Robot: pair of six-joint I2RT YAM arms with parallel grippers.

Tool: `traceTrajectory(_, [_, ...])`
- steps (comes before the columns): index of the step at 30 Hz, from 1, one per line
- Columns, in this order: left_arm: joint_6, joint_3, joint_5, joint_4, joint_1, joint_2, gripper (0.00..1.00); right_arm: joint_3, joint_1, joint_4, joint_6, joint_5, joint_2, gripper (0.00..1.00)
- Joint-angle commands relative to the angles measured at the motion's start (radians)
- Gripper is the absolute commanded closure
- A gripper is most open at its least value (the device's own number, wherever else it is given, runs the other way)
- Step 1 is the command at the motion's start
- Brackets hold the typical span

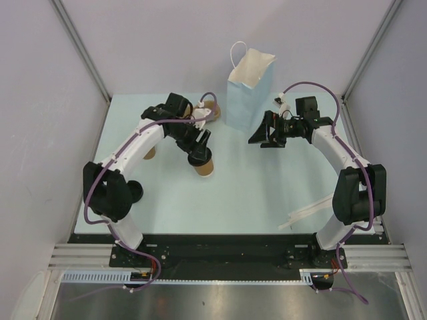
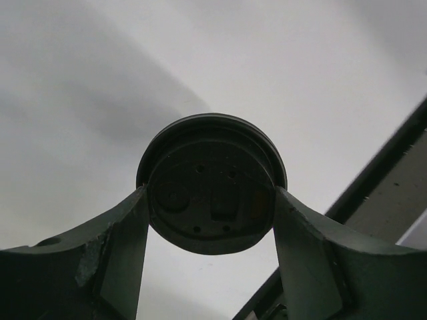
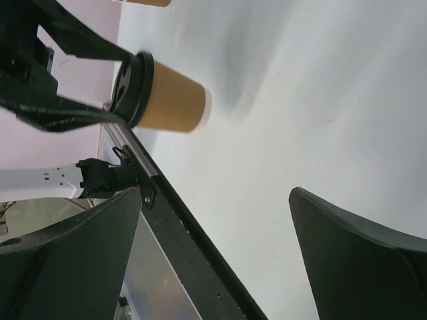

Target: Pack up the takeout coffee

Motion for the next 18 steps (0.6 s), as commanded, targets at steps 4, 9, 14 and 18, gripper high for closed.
traceTrajectory(4, [0.011,0.049,-0.293,0.067,0.099,-0.006,0.71,0.008,-0.005,0.029,0.01,-0.023,0.007,0.0])
traceTrajectory(9, [0.026,0.027,-0.407,0.11,0.119,0.029,0.71,0.01,-0.007,0.03,0.008,-0.023,0.01,0.0])
traceTrajectory(14, [0.022,-0.017,-0.449,0.184,0.123,0.052,0.69,0.01,-0.007,0.032,0.008,-0.023,0.011,0.0])
traceTrajectory(18, [0.005,-0.04,-0.441,0.212,0.134,0.064,0.68,0.01,-0.005,0.027,0.007,-0.023,0.01,0.0])
